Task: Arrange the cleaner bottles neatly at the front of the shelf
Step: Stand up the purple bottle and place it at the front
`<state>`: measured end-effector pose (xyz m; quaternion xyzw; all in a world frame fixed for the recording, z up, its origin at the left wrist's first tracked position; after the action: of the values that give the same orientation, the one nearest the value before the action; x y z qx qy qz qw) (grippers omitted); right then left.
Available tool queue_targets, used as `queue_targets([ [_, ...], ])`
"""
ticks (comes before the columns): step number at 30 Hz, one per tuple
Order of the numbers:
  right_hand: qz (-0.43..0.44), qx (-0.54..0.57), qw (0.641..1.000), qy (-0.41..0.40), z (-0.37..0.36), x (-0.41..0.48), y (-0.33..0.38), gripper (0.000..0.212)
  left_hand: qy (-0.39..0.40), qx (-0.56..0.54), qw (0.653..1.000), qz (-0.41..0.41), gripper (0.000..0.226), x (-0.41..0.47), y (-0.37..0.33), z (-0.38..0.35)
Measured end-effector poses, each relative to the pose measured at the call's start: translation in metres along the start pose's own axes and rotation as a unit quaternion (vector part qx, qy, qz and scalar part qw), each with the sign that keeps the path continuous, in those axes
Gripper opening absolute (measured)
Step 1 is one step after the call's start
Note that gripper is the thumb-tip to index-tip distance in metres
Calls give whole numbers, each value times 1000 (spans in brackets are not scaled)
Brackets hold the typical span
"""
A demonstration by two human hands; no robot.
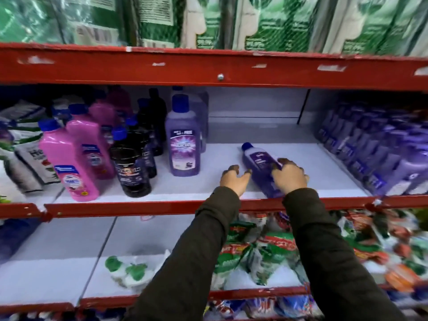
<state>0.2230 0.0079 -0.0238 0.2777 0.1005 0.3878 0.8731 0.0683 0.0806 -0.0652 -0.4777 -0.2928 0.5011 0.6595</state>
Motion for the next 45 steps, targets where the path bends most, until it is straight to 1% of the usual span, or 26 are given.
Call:
queue_targets([
  [2, -22, 2, 997, 69, -5, 20, -12, 42, 27, -10, 999, 41, 46, 17, -1, -23],
  [3, -22, 19, 996, 89, -8, 29, -15, 44, 31, -21, 998, 54, 43, 26, 0, -30],
  [4, -24, 42, 994, 102, -9, 35, -16, 45, 28, -33, 997, 63, 46, 33, 0, -36],
  [8, -26, 123, 986, 114, -13, 50, -21, 49, -1, -36, 996, 84, 54, 47, -1, -42],
  [10, -30, 162, 980, 110, -15, 52, -26, 50, -6, -77, 993, 86, 50, 52, 1, -46],
  [12, -34, 197, 975, 93, -15, 52, -31, 49, -7, -137, 986, 92, 38, 52, 1, -48],
  [14, -33, 241, 967, 73, -13, 50, -35, 49, -24, -194, 978, 78, 26, 51, -4, -44],
  [17, -4, 316, 947, 50, -1, 38, -30, 45, -50, -228, 971, 43, 23, 27, -29, -26],
  [18, 9, 332, 942, 44, 3, 31, -25, 44, -53, -240, 969, 28, 24, 18, -36, -19],
  [20, 36, 350, 936, 33, 13, 14, -14, 48, -65, -259, 964, -4, 35, 4, -43, -4],
  [22, 58, 374, 925, 27, 17, -5, 0, 56, -81, -256, 962, -50, 37, -9, -45, 16],
  [25, 85, 402, 910, 53, 13, -35, 29, 63, -102, -242, 960, -93, 36, -30, -38, 49],
  [31, 169, 410, 892, 93, -23, -85, 101, 57, -172, -252, 942, -138, 34, -54, -3, 129],
  [35, 201, 415, 881, 99, -50, -98, 135, 59, -185, -260, 935, -156, 38, -62, 15, 169],
  [38, 201, 418, 879, 107, -68, -107, 149, 58, -182, -271, 932, -160, 38, -65, 27, 188],
  [45, 181, 446, 871, 101, -87, -115, 149, 52, -124, -252, 944, -172, 40, -64, 40, 194],
])
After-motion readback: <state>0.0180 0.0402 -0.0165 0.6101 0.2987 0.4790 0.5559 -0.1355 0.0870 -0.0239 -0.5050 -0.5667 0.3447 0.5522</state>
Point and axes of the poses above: each hand's wrist, its own x-axis towards the middle knuckle, its own z-axis out of the back of the hand, y = z × x, the point moved 6 cm from there along x, towards the middle knuckle, and after that the axes turned 2 degrees about -z, right-handed, at the moved point
